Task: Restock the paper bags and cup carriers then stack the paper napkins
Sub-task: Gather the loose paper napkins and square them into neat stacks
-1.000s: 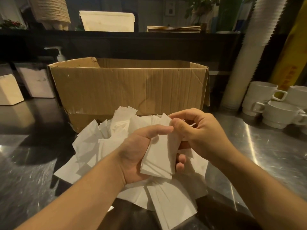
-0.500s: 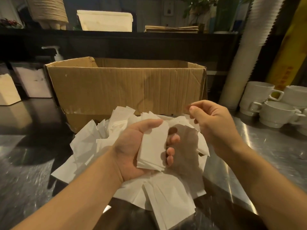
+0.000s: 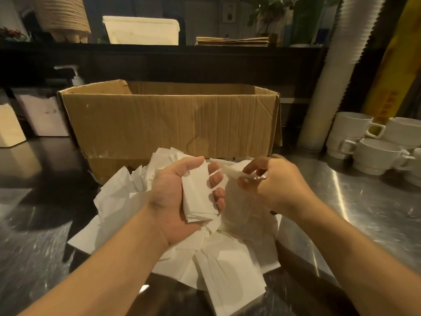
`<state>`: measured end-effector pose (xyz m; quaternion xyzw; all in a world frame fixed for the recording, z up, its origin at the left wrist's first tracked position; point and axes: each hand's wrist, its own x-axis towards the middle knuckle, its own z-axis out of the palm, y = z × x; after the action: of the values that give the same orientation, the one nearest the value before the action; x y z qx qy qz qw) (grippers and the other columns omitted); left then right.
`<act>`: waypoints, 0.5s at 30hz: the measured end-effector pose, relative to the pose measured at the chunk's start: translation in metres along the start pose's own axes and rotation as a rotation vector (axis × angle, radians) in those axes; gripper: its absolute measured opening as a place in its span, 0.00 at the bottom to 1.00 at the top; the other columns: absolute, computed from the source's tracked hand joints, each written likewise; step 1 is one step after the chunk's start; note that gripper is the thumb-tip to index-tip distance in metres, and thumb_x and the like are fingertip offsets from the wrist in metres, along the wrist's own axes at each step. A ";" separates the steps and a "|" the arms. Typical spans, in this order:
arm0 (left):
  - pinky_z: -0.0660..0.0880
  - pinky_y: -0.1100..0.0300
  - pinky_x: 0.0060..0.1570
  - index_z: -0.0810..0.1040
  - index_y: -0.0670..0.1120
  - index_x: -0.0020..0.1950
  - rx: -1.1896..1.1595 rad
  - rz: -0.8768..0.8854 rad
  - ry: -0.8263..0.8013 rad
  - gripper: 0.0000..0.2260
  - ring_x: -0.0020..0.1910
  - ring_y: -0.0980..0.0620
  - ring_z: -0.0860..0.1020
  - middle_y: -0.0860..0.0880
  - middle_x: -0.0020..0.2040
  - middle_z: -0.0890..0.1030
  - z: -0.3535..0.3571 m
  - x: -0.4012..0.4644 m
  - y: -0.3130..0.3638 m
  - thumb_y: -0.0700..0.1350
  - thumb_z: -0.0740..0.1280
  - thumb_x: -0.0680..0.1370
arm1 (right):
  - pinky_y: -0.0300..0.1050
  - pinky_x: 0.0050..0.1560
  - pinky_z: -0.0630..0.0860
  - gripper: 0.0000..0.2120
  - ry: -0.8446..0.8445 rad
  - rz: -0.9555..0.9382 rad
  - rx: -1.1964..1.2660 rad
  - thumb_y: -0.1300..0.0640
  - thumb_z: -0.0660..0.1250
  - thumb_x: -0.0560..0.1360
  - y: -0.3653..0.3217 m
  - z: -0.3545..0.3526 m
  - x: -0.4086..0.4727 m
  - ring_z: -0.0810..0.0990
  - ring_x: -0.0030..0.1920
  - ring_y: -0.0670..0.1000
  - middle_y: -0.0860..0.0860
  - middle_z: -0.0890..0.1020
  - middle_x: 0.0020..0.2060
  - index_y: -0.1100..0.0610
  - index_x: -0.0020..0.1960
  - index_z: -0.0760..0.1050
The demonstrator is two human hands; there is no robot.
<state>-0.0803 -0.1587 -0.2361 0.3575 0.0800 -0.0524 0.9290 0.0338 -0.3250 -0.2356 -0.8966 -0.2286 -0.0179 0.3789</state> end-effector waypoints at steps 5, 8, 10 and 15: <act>0.71 0.52 0.44 0.80 0.43 0.57 0.000 0.005 0.012 0.16 0.38 0.45 0.74 0.44 0.49 0.78 0.003 -0.001 -0.001 0.49 0.68 0.73 | 0.62 0.65 0.75 0.15 0.031 -0.051 -0.133 0.55 0.76 0.75 -0.002 0.004 -0.004 0.72 0.63 0.56 0.45 0.74 0.61 0.36 0.43 0.76; 0.71 0.52 0.44 0.80 0.43 0.57 0.006 0.004 0.033 0.16 0.39 0.45 0.74 0.44 0.50 0.78 0.004 -0.002 -0.001 0.49 0.68 0.73 | 0.62 0.64 0.76 0.17 0.042 -0.041 -0.131 0.58 0.75 0.75 -0.003 0.005 -0.003 0.75 0.59 0.55 0.45 0.76 0.57 0.37 0.45 0.75; 0.71 0.52 0.45 0.81 0.43 0.58 0.007 0.003 0.046 0.17 0.40 0.45 0.74 0.44 0.50 0.78 0.004 -0.002 -0.001 0.50 0.68 0.73 | 0.61 0.63 0.76 0.16 0.033 -0.045 -0.104 0.57 0.74 0.76 -0.002 0.005 -0.004 0.76 0.56 0.55 0.44 0.77 0.51 0.38 0.51 0.72; 0.71 0.52 0.45 0.81 0.42 0.56 0.021 0.008 0.053 0.16 0.39 0.44 0.75 0.43 0.48 0.80 0.006 -0.003 -0.001 0.50 0.68 0.73 | 0.59 0.64 0.75 0.11 0.010 -0.064 -0.117 0.56 0.72 0.78 -0.004 0.002 -0.006 0.76 0.55 0.53 0.44 0.78 0.51 0.39 0.50 0.75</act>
<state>-0.0826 -0.1630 -0.2317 0.3689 0.1026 -0.0403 0.9229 0.0263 -0.3242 -0.2355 -0.9093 -0.2537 -0.0480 0.3263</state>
